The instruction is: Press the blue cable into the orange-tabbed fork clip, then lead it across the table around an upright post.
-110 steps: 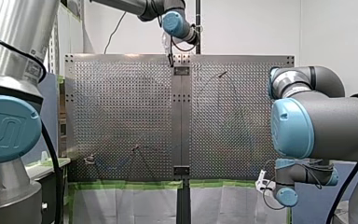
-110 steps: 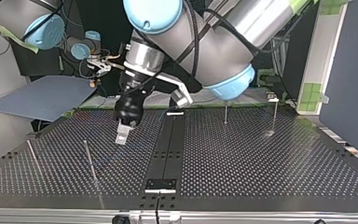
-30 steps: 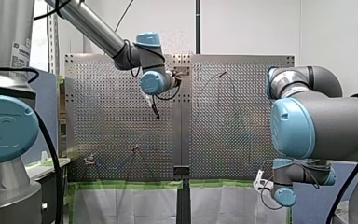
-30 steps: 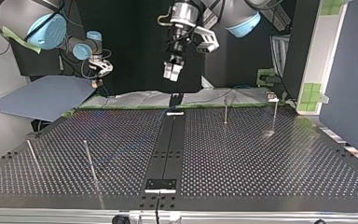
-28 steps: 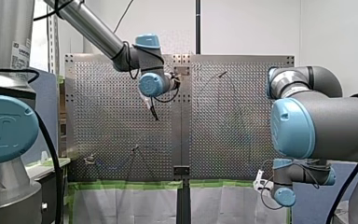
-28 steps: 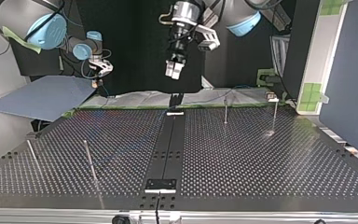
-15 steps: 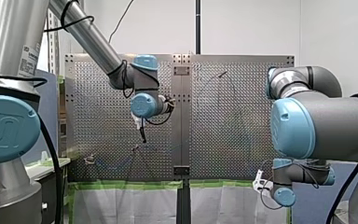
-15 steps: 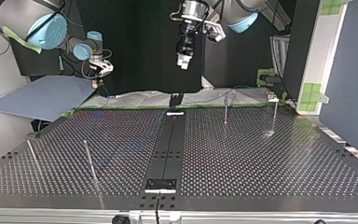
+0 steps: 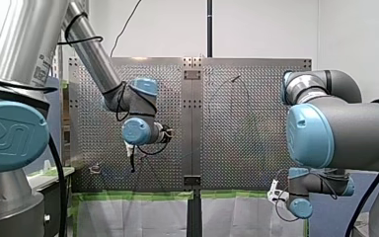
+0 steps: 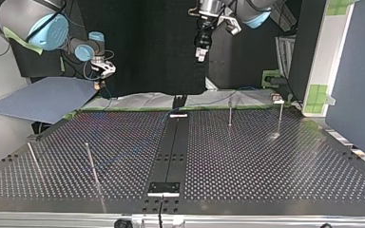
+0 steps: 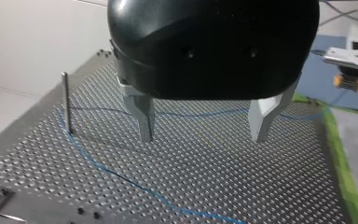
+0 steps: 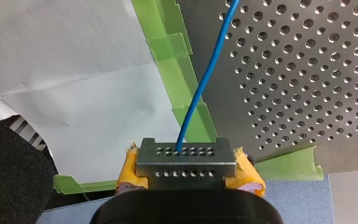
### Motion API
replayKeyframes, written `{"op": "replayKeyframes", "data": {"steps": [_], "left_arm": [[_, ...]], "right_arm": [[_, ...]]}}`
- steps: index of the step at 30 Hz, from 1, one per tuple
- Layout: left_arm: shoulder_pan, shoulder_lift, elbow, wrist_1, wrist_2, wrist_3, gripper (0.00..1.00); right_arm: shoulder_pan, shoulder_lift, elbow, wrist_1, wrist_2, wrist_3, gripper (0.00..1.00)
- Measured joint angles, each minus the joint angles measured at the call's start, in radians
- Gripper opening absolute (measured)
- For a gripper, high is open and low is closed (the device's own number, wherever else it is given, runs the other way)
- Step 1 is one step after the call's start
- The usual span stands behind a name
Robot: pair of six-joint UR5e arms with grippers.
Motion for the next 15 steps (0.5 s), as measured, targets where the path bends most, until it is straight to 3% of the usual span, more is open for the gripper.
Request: {"op": "replayKeyframes", "data": {"steps": [9, 15], "left_arm": [[0.082, 0.0, -0.083, 0.075, 0.081, 0.026, 1.0], [0.132, 0.0, -0.096, 0.131, 0.137, 0.037, 1.0]], "right_arm": [[0.0, 0.0, 0.0, 0.0, -0.005, 0.003, 0.0], [0.0, -0.001, 0.0, 0.001, -0.006, 0.003, 0.0]]}}
